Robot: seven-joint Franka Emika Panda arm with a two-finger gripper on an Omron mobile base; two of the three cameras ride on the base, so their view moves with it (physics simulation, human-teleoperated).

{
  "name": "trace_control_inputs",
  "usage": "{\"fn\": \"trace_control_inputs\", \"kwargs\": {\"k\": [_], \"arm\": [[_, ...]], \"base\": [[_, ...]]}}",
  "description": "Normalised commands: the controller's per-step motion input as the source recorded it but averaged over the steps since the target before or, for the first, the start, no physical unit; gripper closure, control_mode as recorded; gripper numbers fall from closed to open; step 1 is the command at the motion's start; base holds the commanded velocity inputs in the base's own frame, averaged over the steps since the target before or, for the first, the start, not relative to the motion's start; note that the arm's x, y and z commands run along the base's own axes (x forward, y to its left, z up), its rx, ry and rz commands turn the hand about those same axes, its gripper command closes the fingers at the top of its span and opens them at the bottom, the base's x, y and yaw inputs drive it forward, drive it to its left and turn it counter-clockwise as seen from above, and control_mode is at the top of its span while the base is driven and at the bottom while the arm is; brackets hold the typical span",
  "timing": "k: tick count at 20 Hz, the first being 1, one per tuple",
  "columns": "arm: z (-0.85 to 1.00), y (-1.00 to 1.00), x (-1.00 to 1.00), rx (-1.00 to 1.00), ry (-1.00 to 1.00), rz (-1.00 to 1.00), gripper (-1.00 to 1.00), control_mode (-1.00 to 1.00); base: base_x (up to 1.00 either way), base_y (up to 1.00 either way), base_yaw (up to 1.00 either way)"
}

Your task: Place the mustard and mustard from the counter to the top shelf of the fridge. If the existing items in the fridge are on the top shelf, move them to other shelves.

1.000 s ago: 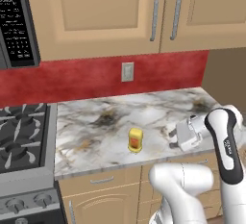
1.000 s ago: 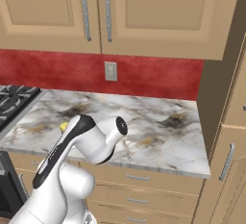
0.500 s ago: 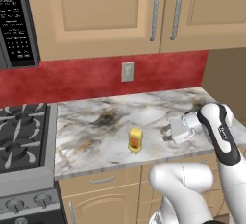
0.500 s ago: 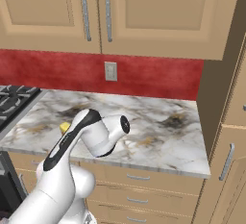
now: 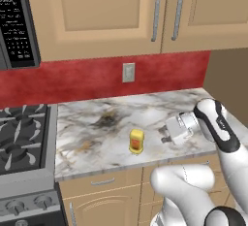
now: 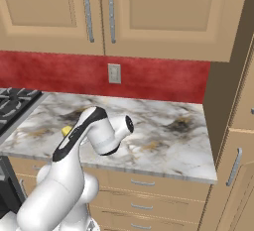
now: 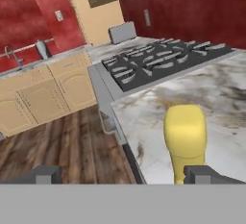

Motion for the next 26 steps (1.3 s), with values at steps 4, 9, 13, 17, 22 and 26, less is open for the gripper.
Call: {"fn": "trace_control_inputs", "kwargs": {"k": [4, 9, 13, 17, 22, 26], "arm": [[-0.13, 0.32, 0.0, 0.0, -0.07, 0.0, -1.0, -1.0], [-0.17, 0.24, 0.0, 0.0, -0.11, 0.0, -1.0, -1.0], [-0.13, 0.08, 0.0, 0.0, -0.08, 0.0, -1.0, -1.0], [-0.13, 0.03, 0.08, 0.0, -0.08, 0.0, -1.0, -1.0], [-0.11, 0.0, 0.19, 0.0, -0.07, -0.01, -1.0, -1.0], [-0.14, 0.03, 0.13, 0.0, -0.02, -0.01, -1.0, -1.0]], "base": [[0.0, 0.0, 0.0], [0.0, 0.0, 0.0], [0.0, 0.0, 0.0], [0.0, 0.0, 0.0], [0.0, 0.0, 0.0], [0.0, 0.0, 0.0]]}}
